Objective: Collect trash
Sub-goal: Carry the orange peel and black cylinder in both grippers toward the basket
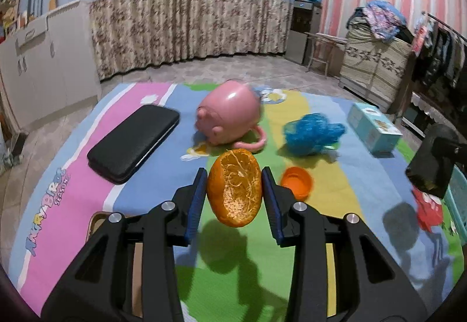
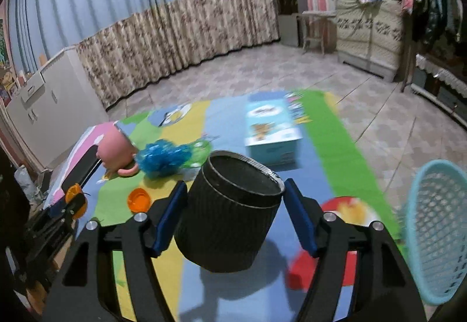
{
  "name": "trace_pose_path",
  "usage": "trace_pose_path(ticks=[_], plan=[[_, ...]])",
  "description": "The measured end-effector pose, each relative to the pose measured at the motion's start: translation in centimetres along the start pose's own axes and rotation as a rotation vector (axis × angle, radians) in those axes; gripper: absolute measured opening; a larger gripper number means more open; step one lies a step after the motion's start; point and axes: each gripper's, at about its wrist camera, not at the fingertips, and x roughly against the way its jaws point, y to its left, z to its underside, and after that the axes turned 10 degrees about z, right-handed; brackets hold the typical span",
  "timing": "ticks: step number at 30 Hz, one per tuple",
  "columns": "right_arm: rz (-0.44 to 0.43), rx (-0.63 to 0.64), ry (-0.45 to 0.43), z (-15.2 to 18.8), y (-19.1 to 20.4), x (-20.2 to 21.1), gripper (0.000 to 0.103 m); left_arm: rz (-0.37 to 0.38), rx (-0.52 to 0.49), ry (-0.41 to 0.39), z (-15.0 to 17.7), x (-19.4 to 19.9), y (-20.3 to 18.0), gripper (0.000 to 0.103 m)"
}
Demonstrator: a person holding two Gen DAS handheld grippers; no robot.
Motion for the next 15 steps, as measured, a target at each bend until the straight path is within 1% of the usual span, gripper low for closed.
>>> trace_pose_path(ticks=[3,4,6,10,12,15], plan=[[0.042,0.000,-0.031,0.4,-3.1,1.7,0.067,0.024,-0.032,-0.011,-0.2,1.0,-2.3,0.037],[0.063,-0.010,-0.043,0.7,-4.8,2.4,0.067,0.032,-0.042,-0.015,-0.3,1.2,-3.1,0.037],[0.091,-0.023,-0.055,1.0,-7.0,3.3,0.067,0.061,-0.063,-0.024,-0.4,1.7,-5.1,0.037],[0.195,-0.048,-0.092,1.9,-12.3,5.3,0.067,0.121,-0.096,-0.028,-0.5,2.0,-9.1,0.037],[0.221,-0.068,-0.099,2.1,-14.7,5.9,0.067,0.150,-0.117,-0.030,-0.5,2.0,-11.3,0.037],[0.263,-0.132,-0.117,2.6,-18.7,6.5,0.067,0.194,-0.158,-0.030,-0.2,2.0,-14.9,0.037]])
